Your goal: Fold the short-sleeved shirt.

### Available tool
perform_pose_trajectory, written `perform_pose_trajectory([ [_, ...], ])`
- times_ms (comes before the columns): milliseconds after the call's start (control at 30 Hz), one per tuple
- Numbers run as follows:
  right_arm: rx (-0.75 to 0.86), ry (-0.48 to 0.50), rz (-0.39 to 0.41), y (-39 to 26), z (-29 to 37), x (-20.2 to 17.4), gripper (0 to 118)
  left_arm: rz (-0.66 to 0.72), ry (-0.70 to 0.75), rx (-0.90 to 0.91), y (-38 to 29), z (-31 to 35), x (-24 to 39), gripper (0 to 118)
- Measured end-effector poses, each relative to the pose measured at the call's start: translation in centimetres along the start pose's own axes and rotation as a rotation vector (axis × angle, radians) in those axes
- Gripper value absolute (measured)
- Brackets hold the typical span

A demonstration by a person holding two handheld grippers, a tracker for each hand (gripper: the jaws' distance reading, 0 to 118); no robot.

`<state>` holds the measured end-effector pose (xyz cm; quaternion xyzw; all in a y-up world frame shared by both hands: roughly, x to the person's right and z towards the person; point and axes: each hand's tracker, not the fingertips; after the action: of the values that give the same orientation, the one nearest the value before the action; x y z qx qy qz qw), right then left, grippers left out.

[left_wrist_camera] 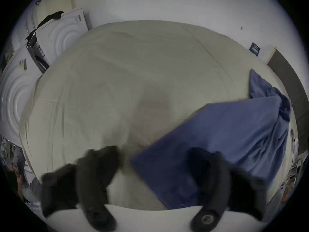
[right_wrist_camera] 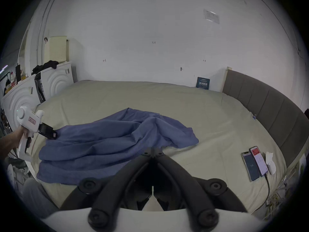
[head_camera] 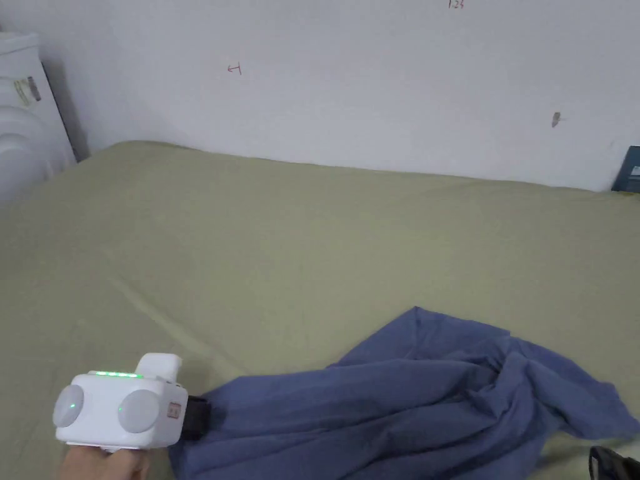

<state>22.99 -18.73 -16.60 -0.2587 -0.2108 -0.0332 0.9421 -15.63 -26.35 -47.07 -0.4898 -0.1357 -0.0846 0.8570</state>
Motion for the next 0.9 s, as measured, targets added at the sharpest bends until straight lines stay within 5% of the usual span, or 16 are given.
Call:
perform_pose_trajectory([
  [33, -0.015, 0.001, -0.012, 0.0, -0.4, 0.5, 2, -0.015, -0.014, 0.019, -0.1, 0.4, 0.2, 42],
  [67, -0.039, 0.003, -0.017, 0.1, -1.0, 1.1, 2, -0.013, -0.037, 0.023, 0.4, 0.0, -0.5, 3],
  [400, -0.124, -0.112, 0.044, 2.7, -9.9, 7.7, 2, 0.003, -0.055, 0.018, 0.1, 0.1, 0.7, 0],
  [533, -0.171, -0.106, -0.036, 4.5, -15.0, 10.9, 5, -0.003, -0.051, 0.01, 0.3, -0.5, 0.7, 0],
  [567, -0.188, -0.114, -0.051, 4.9, -16.4, 11.7, 28, -0.011, -0.047, 0.009, 0.3, -0.5, 0.9, 0],
  [667, -0.304, -0.066, -0.099, 5.3, -20.6, 13.5, 63, -0.029, -0.038, 0.006, 0.4, -0.7, 1.0, 0],
  [700, -0.384, -0.032, -0.126, 5.1, -22.2, 13.8, 96, -0.031, -0.037, 0.006, 0.4, -0.7, 1.0, 0],
  [733, -0.432, -0.002, -0.141, 4.8, -23.3, 13.9, 115, -0.032, -0.037, 0.005, 0.5, -0.7, 0.9, 0],
  [900, -0.495, -0.062, -0.111, 3.0, -27.4, 13.5, 117, -0.022, -0.045, -0.005, 0.7, -0.5, 1.2, 0],
])
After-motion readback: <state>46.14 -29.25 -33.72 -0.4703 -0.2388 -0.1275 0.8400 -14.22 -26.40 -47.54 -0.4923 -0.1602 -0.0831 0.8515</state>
